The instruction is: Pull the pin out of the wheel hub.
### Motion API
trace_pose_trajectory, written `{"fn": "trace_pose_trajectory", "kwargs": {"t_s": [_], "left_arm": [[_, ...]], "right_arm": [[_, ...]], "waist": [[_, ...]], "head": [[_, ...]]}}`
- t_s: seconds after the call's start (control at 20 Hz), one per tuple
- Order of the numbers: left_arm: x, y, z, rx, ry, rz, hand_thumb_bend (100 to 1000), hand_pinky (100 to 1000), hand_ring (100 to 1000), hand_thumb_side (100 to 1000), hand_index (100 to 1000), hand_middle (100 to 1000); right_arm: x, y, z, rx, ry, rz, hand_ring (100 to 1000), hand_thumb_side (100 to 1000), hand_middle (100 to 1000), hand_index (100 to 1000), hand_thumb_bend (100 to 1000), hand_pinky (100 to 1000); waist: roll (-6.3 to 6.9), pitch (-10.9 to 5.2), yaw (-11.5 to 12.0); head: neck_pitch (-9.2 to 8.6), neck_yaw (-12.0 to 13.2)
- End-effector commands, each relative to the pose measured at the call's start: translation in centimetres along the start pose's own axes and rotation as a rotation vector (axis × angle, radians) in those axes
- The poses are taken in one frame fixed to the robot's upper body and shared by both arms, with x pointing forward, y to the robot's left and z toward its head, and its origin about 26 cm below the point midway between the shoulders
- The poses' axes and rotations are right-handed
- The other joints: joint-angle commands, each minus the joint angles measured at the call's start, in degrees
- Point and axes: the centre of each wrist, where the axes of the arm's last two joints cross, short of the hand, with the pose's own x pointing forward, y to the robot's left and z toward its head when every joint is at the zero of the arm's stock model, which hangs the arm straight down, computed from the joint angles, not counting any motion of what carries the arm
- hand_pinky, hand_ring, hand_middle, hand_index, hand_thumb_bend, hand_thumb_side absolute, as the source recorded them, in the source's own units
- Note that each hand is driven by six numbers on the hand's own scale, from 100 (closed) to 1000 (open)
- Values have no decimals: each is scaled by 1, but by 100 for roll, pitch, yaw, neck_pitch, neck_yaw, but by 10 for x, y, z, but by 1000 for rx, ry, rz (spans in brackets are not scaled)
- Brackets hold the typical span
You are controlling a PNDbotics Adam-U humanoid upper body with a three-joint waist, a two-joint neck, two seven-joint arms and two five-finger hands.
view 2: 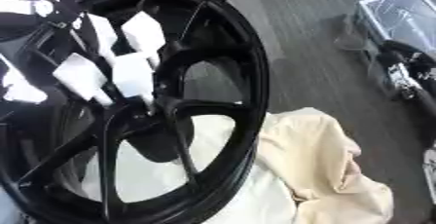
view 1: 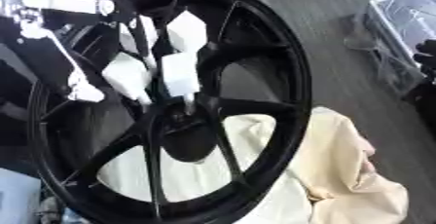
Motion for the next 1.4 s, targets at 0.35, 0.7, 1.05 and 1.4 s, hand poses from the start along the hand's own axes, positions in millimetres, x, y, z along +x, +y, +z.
{"fn": "trace_pose_trajectory", "kwargs": {"t_s": [0.35,0.7,1.05,1.4], "left_arm": [[1,5,16,19,36,-5,442,745,741,100,747,757],[0,3,13,9,36,2,426,716,702,100,751,762],[-2,2,9,1,44,8,425,727,765,100,777,815],[-2,2,9,1,45,15,421,730,776,100,781,818]], "right_arm": [[8,-1,-1,5,-24,20,919,589,858,859,100,1000],[8,0,-1,6,-23,20,919,590,859,858,100,1000],[7,0,-1,10,-19,20,919,592,859,857,100,1000],[7,0,-1,8,-20,21,920,592,859,857,100,1000]], "waist": [[-57,-52,-2],[-56,-40,-6],[-59,-34,-7],[-59,-22,-11]], "head": [[-45,-12],[-37,-18],[-46,-33],[-39,-44]]}}
